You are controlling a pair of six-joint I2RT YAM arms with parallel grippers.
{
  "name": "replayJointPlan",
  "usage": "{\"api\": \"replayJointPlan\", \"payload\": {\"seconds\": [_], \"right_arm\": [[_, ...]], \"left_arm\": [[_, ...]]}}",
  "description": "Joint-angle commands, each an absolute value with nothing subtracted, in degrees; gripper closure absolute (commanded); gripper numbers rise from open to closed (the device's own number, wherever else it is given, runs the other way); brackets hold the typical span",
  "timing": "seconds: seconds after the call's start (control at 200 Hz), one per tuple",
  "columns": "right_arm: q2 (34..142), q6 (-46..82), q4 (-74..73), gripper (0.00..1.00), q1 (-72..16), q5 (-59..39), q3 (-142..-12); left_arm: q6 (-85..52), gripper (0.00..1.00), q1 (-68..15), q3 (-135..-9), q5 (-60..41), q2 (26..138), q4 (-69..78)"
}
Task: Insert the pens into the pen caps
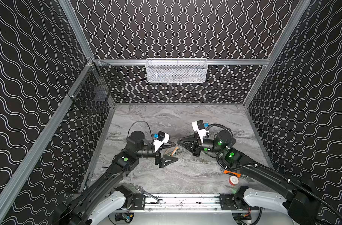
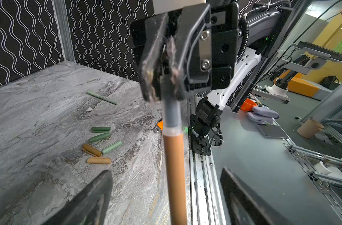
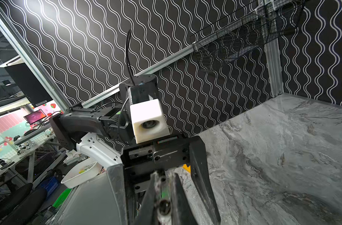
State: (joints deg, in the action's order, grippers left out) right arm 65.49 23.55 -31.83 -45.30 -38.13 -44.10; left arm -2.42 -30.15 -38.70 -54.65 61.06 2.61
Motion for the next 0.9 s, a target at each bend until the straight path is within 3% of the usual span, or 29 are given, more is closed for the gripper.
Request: {"api": "replayJointPlan", "payload": {"seconds": [0.0, 0.155, 0.27, 0.455, 0.576, 0.676, 0.896], "right_arm": [[66.0, 24.0, -30.3, 1.00, -45.4, -40.4, -45.0], [66.4, 23.8, -29.6, 1.00, -45.4, -40.8, -44.9], [66.2, 23.8, -29.7, 0.99, -45.4, -40.5, -44.7], [65.7, 22.8, -27.6, 0.97, -45.4, -38.9, -45.0], [65.1, 22.4, -25.4, 0.90, -45.4, -36.8, -45.1], [64.2, 21.5, -22.3, 0.80, -45.2, -34.1, -45.3], [60.2, 20.8, -11.6, 0.34, -42.2, -23.3, -45.2]], "left_arm": [[-1.5, 0.21, -30.1, -38.8, -56.2, 61.6, 4.7], [-1.4, 0.58, -30.2, -39.8, -57.5, 63.1, 4.1], [-1.4, 0.74, -30.1, -40.7, -57.7, 64.0, 2.8], [-1.4, 0.89, -30.1, -42.7, -58.8, 66.5, -0.1], [-0.9, 0.94, -30.1, -45.4, -59.0, 69.4, -4.4], [0.0, 0.97, -30.1, -47.4, -59.5, 72.0, -7.9], [2.0, 1.00, -30.1, -48.3, -56.7, 71.6, -11.0]]}}
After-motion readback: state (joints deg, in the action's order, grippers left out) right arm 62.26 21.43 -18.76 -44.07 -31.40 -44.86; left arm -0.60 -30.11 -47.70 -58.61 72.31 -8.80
